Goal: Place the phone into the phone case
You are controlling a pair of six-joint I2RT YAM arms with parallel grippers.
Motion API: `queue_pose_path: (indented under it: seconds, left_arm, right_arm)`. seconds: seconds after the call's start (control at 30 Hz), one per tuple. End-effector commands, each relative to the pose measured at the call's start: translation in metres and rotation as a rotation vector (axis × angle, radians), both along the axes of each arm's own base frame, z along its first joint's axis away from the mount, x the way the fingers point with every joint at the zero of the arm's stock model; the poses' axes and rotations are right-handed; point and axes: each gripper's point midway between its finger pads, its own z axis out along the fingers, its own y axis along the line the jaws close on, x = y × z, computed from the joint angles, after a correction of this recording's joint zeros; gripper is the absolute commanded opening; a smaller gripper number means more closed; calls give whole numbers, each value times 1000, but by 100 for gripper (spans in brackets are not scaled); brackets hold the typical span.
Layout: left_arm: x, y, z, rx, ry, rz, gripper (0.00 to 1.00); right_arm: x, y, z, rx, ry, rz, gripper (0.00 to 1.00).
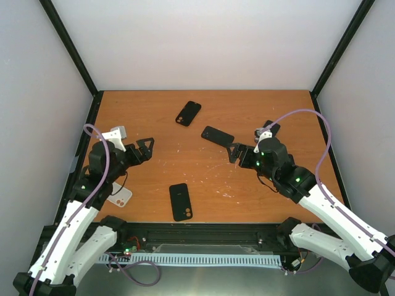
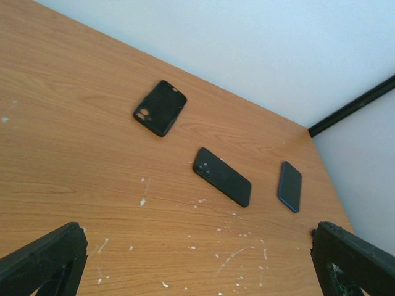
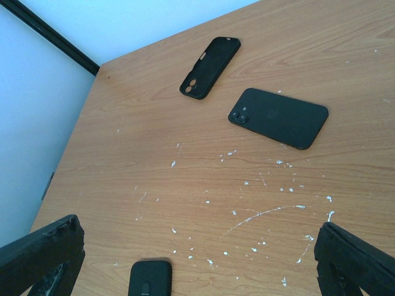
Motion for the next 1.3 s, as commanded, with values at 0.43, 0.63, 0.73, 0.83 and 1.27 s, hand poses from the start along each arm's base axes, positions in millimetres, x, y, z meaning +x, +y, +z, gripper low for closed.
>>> queue_pose_path:
  seconds: [0.43, 0.63, 0.73, 0.83, 1.27]
  left_arm:
    - [13, 88, -116, -1, 547, 670, 97]
    - [0, 119, -163, -28, 742, 864, 76]
    - [-11, 125, -182, -14, 810, 923, 68]
    - [-22, 128, -198, -10, 873, 970, 61]
    - [-54, 129, -231, -10, 1012, 1072, 57]
  right_arm:
    - [5, 11, -11, 11, 39, 24, 100]
    - [7, 14, -22, -10, 99, 21, 100]
    - [5, 18, -23, -4, 109, 39, 100]
    - [4, 17, -22, -5, 100, 41, 100]
    - [-1, 4, -11, -20, 43, 26, 100]
